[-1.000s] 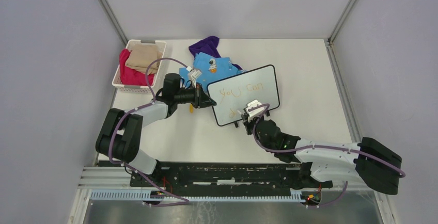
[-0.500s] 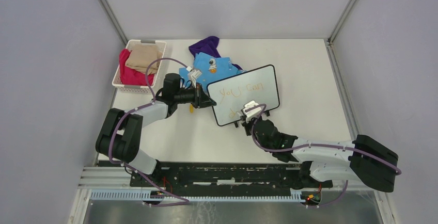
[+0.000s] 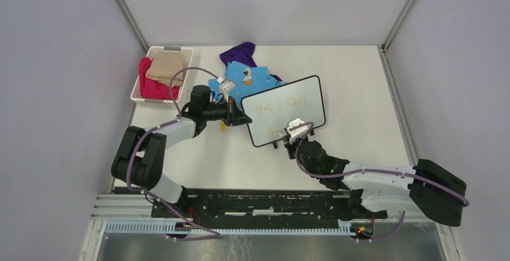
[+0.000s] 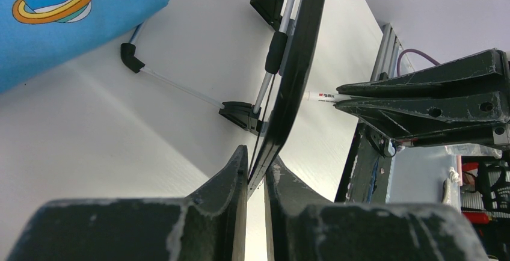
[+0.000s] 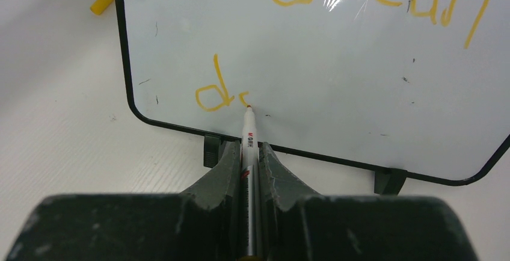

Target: Write a sentence on the whiteboard

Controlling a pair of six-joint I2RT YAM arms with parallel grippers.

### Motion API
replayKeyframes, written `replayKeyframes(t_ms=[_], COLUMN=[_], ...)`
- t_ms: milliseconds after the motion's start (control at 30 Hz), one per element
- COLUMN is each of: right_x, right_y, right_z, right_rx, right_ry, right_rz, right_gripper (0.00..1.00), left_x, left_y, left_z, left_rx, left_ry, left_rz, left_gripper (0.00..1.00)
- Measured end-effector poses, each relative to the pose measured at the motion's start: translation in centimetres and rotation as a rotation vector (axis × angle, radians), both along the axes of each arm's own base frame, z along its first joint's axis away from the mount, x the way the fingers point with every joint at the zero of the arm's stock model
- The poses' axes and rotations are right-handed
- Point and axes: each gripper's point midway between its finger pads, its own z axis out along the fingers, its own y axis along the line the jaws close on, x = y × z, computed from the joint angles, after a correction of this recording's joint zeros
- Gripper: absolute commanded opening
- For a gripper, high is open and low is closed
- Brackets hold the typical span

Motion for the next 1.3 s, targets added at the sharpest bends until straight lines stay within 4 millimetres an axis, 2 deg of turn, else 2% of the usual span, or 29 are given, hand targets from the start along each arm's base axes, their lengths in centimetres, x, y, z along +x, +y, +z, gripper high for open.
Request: replayKeyframes(t_ms=[333,633,1300], right_x=[0.5,1.4,0.7], right_y=[-0.3,0.1,0.8], right_z=[0.2,1.9,1.0], right_rx=[0.001,0.011,0.023], right_ry=[0.001,-0.027,0.009], right_rz=[-0.007,-0.017,0.033], right_gripper=[0.0,0.0,0.0], left_x=[0.1,0.0,0.1], left_y=[0.0,-0.1,-0.1], left_z=[0.0,0.0,0.0], left_rx=[0.003,0.004,0.006], left_ry=[-0.001,-0.001,0.003], left_rz=[0.003,0.002,0.005], left_gripper=[0.02,0.02,0.02])
